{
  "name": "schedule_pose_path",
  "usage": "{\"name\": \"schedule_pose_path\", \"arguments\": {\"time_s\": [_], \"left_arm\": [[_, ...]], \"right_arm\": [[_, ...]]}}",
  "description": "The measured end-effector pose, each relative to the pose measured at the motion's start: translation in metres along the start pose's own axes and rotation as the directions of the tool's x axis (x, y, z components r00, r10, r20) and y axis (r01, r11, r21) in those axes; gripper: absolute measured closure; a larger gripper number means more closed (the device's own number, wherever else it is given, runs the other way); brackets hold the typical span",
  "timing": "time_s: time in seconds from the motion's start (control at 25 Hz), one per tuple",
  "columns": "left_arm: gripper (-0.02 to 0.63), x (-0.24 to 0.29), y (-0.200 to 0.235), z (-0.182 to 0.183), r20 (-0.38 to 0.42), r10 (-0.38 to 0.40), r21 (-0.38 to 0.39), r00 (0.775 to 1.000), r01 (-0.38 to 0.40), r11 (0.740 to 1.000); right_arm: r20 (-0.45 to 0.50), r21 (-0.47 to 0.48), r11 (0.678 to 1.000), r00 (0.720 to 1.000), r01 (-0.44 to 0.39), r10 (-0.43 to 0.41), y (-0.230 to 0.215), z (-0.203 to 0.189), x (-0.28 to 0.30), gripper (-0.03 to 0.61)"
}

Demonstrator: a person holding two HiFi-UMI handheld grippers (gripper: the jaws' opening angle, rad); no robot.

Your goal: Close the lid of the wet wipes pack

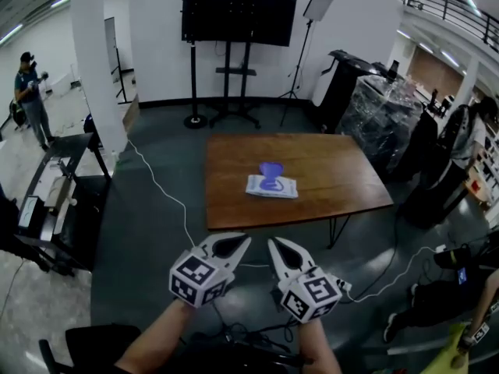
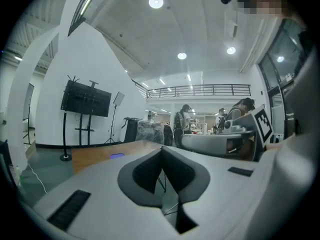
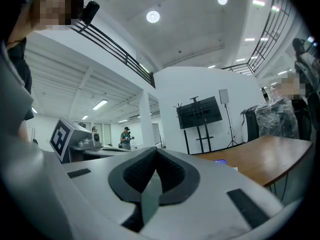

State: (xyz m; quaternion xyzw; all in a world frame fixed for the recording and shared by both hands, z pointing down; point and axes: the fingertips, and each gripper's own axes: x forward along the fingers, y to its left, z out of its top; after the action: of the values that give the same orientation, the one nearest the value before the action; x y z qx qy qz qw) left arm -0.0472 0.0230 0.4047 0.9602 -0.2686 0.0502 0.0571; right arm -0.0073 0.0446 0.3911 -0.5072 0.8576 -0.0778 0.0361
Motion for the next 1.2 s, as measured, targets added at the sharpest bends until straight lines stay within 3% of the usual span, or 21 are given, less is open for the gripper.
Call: {"name": "schedule_pose_path", "arguments": {"time_s": [0.64, 0.88, 1.2], "left_arm": [[0.614, 0.087, -0.044, 0.009, -0.042, 0.076, 0.02, 0.996, -0.075, 0.997], [0.614, 0.114, -0.038, 0.015, -0.046, 0.078, 0.016, 0.996, -0.077, 0.997], [0.614, 0.151, 0.002, 0.015, -0.035, 0.057, -0.001, 0.998, -0.057, 0.998]], "right_arm": [[0.013, -0.005, 1.0, 0.999, -0.029, 0.029, -0.098, 0.02, -0.049, 0.568], [0.008, -0.002, 1.0, 1.0, -0.02, 0.02, -0.127, 0.027, -0.041, 0.568], [-0.013, -0.017, 1.0, 1.0, 0.006, -0.006, -0.158, 0.028, -0.001, 0.568]]}}
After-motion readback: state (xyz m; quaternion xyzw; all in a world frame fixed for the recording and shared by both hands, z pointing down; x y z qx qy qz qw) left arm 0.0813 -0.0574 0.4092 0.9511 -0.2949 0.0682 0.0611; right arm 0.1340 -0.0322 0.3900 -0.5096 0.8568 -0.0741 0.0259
